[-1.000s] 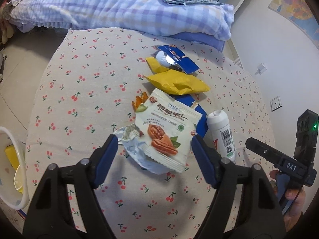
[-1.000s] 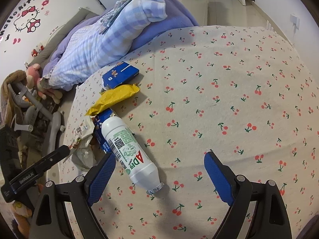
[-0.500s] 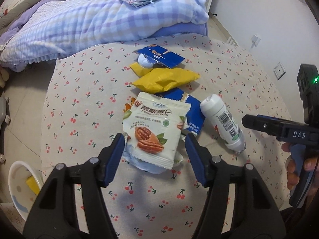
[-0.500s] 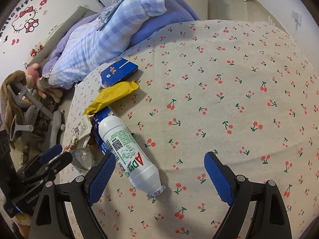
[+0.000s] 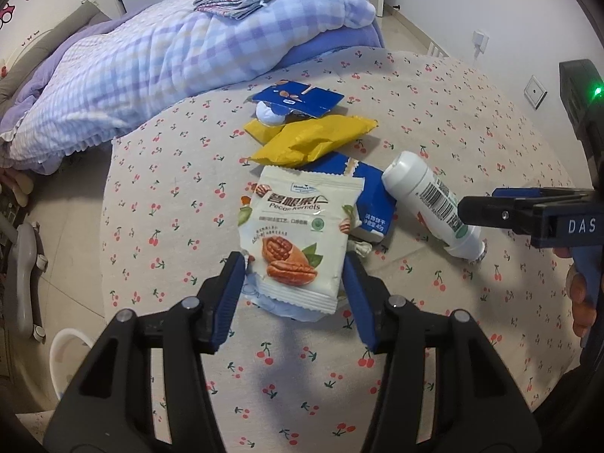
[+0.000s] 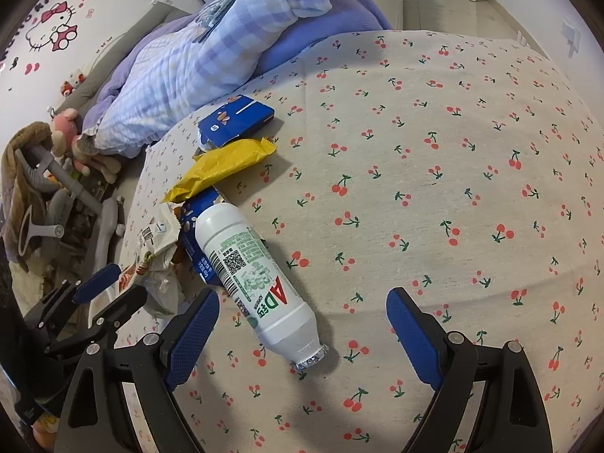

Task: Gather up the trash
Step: 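Close the right tool around the white AD milk bottle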

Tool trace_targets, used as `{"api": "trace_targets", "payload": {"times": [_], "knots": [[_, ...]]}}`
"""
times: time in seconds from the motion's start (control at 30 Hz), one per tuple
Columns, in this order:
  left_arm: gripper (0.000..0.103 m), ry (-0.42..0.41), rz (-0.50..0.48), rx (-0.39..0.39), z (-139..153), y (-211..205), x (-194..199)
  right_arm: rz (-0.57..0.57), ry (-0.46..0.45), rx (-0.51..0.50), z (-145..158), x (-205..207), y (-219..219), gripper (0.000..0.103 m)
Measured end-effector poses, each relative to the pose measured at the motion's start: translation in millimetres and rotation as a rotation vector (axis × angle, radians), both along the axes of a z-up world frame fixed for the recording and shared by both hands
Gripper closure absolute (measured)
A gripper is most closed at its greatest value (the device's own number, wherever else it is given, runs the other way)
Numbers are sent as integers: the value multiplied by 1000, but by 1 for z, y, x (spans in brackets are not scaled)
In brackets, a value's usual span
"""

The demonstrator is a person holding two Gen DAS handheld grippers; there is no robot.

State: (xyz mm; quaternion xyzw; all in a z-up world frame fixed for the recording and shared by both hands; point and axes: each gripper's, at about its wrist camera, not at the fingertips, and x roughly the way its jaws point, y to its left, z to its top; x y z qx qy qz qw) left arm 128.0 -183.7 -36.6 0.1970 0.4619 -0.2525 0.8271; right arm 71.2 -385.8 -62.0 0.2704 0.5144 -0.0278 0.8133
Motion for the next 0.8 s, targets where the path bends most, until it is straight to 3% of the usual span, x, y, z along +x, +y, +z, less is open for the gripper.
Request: {"api": "trace_targets", "payload": {"times": [0.17,0.3,0.43,0.5,0.57,0.8], "knots": [[51,11,2,16,-5,-1,2,7,4,1,-1,1,4,11],[67,5,20,12,-6,1,5,21,22,12,-7,4,8,13],[84,-21,44,-5,-1,6,10,40,32,18,-12,10,14,26],[94,-23,62,-34,3,11,12,53,37,11,-14,12,18,41],[95,-30,78,-69,8,16,13,70,36,22,-16,14,21,52],[98,17,137,-186,20,37,18,45,-17,20,2,10,19,56]]}}
